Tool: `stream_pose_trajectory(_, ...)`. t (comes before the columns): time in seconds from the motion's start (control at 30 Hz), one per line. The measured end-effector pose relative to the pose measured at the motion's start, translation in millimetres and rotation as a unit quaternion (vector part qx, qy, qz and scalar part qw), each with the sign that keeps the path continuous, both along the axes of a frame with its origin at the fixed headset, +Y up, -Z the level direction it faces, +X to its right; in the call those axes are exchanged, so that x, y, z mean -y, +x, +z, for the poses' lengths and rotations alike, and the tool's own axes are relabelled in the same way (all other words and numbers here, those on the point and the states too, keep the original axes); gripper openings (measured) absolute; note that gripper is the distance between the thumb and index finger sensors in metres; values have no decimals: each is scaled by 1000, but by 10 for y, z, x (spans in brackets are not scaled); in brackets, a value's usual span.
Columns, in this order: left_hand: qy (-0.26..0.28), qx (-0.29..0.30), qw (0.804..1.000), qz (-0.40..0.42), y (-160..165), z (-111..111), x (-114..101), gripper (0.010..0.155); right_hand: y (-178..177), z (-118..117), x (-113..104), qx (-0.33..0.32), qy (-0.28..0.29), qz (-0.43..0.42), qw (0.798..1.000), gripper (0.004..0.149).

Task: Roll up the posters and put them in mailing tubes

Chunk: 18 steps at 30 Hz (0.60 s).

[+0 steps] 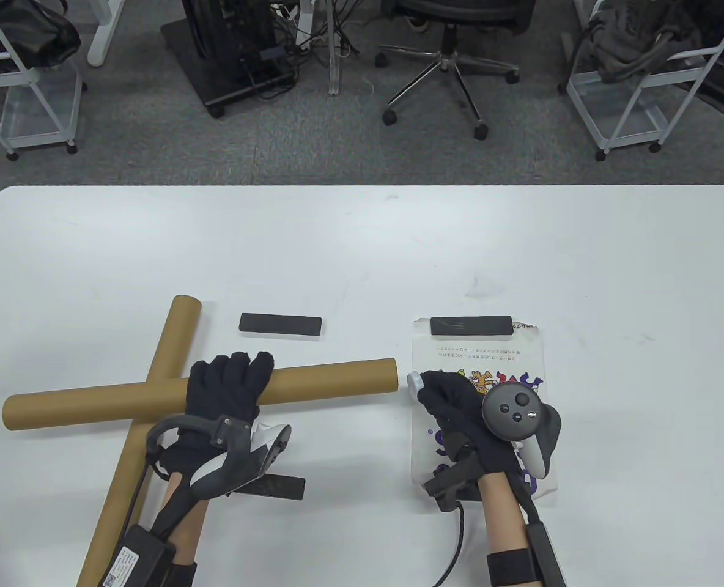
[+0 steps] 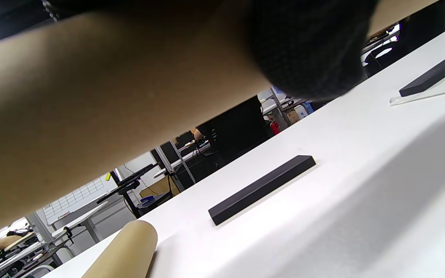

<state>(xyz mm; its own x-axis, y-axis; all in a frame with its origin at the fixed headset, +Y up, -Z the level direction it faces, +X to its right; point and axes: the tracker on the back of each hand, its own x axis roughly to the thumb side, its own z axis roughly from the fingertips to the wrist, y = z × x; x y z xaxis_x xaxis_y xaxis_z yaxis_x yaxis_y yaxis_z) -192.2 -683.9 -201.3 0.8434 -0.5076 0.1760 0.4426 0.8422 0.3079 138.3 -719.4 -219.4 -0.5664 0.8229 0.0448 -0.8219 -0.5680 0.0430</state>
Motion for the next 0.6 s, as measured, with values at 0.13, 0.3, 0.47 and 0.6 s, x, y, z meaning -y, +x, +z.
stream_pose_trajectory(0.13, -1, -2, 1000, 1, 4, -5, -2, 84, 87, -6, -110, 23, 7, 46, 999, 38)
stream_pose_trajectory(0.3, 0, -4, 1000, 2, -1, -14, -7, 84, 282, 18, -223, 63, 6, 129, 990, 39)
stream_pose_trajectory(0.47, 1, -2, 1000, 2, -1, -13, -9, 84, 510, 69, -288, 90, 4, 235, 968, 39)
stream_pose_trajectory(0.6, 1, -3, 1000, 7, -7, -19, -9, 84, 657, 98, -294, 100, -9, 306, 947, 39)
